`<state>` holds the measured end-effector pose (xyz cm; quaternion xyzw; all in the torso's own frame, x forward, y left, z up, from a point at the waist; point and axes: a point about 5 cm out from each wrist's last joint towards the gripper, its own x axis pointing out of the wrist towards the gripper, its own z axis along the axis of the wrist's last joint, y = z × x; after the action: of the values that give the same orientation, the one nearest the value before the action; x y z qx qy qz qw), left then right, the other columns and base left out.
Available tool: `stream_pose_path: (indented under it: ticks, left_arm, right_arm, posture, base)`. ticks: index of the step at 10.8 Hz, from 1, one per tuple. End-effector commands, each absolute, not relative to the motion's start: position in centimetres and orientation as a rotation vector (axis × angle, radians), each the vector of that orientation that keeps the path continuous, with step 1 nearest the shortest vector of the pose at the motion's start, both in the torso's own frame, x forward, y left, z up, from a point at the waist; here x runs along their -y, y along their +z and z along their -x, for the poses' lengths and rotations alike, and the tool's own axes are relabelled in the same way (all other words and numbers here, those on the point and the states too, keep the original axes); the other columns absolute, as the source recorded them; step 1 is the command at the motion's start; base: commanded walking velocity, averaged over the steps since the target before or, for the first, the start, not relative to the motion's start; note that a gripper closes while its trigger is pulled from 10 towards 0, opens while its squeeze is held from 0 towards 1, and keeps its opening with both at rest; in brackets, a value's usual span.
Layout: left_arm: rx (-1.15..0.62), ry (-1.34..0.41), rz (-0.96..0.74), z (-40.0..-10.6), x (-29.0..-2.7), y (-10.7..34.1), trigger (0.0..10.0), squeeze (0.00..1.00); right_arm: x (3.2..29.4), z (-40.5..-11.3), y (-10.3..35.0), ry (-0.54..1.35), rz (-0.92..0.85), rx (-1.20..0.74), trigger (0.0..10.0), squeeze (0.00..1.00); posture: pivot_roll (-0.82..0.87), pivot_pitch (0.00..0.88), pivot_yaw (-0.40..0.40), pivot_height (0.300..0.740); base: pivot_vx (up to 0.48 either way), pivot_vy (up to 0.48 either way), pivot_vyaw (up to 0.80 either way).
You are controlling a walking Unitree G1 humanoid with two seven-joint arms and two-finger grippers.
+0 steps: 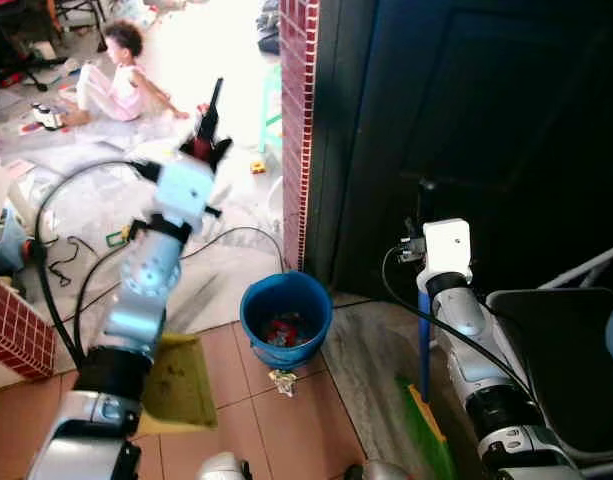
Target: Sweep floor
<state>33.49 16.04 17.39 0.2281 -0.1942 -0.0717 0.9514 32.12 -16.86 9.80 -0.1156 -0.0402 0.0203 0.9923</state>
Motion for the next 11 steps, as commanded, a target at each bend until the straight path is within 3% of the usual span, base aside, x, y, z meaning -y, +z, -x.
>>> stream_pose_path:
  ticks: [1,3,4,5,11]
  left_arm:
    - [0.392,-0.163,-0.506,-33.2,-15.8,16.7,10.0,0.00]
    - [0.253,-0.132,-0.419,-32.4,-16.1,13.8,10.0,0.00]
    - [0.160,-0.146,-0.288,-31.7,-16.2,12.1,10.0,0.00]
    - [0.179,-0.146,-0.313,-31.5,-16.2,12.1,10.0,0.00]
    - [0.124,-0.158,-0.286,-30.8,-15.7,11.2,10.0,0.00]
  right_arm:
    - [16.8,-32.4,10.4,0.046,0.215,0.095,10.0,0.00]
    - [16.6,-32.3,10.3,0.055,0.183,0.081,10.0,0.00]
    - [16.4,-32.4,10.3,0.058,0.169,0.076,10.0,0.00]
    - [16.1,-32.4,10.2,0.062,0.166,0.074,10.0,0.00]
    - [15.9,-32.2,10.1,0.065,0.152,0.067,10.0,0.00]
  posture:
    - [-0.04,0.000,0.000,0.740]
    - [-0.04,0.000,-0.010,0.740]
    - [-0.03,0.000,-0.011,0.740]
    - [-0.03,0.000,-0.010,0.740]
    - [-0.04,0.000,-0.001,0.740]
  base:
    - [0.000,0.000,0.00]
    - [0.000,0.000,0.00]
    - [0.000,0.000,0.00]
    - [0.000,0.240,0.00]
    - [0.000,0.480,0.00]
